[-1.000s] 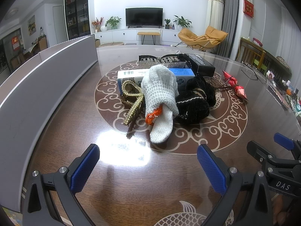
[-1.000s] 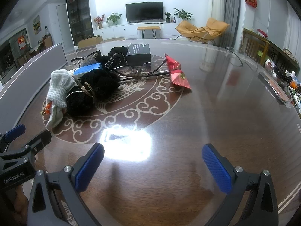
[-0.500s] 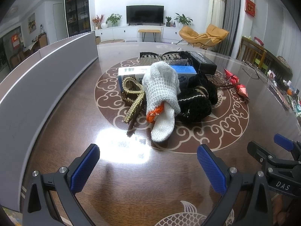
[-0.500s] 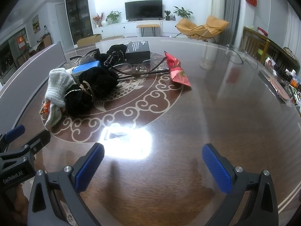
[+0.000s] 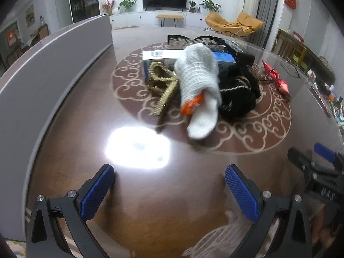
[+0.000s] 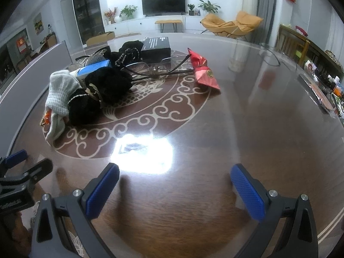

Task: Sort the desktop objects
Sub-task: 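Move the left tool into the pile and close on the gold beaded chain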

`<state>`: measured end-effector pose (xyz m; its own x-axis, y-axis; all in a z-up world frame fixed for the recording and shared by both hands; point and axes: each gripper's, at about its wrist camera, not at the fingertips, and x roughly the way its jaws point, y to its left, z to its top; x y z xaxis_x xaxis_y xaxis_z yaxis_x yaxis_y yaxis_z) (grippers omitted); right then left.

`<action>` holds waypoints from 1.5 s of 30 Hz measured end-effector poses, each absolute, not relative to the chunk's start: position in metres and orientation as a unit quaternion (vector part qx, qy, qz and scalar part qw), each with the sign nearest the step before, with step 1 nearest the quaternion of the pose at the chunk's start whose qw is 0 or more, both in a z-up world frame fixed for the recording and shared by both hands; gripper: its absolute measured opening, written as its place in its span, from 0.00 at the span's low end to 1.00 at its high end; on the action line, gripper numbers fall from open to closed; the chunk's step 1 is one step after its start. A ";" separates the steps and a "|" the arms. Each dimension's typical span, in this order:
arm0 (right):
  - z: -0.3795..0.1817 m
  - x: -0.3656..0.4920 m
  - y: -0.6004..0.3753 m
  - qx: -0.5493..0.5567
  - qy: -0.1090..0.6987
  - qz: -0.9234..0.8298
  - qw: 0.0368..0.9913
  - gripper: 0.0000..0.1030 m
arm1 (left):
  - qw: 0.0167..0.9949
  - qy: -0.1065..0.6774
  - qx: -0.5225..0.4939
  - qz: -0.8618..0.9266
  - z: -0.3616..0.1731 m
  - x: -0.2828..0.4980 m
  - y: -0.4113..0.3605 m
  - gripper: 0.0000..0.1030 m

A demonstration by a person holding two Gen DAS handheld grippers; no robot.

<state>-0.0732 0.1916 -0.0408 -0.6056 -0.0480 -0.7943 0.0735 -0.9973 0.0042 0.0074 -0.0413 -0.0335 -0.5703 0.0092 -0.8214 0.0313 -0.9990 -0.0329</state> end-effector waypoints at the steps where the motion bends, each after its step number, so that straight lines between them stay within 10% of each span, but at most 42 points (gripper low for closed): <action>1: -0.041 -0.074 0.191 0.444 0.016 -0.895 0.035 1.00 | 0.005 0.018 0.466 -0.884 -0.034 0.009 -0.044 1.00; 45: -0.044 -0.074 0.192 0.449 0.007 -0.892 0.043 1.00 | -0.068 -0.045 0.534 -0.842 -0.027 -0.086 -0.049 1.00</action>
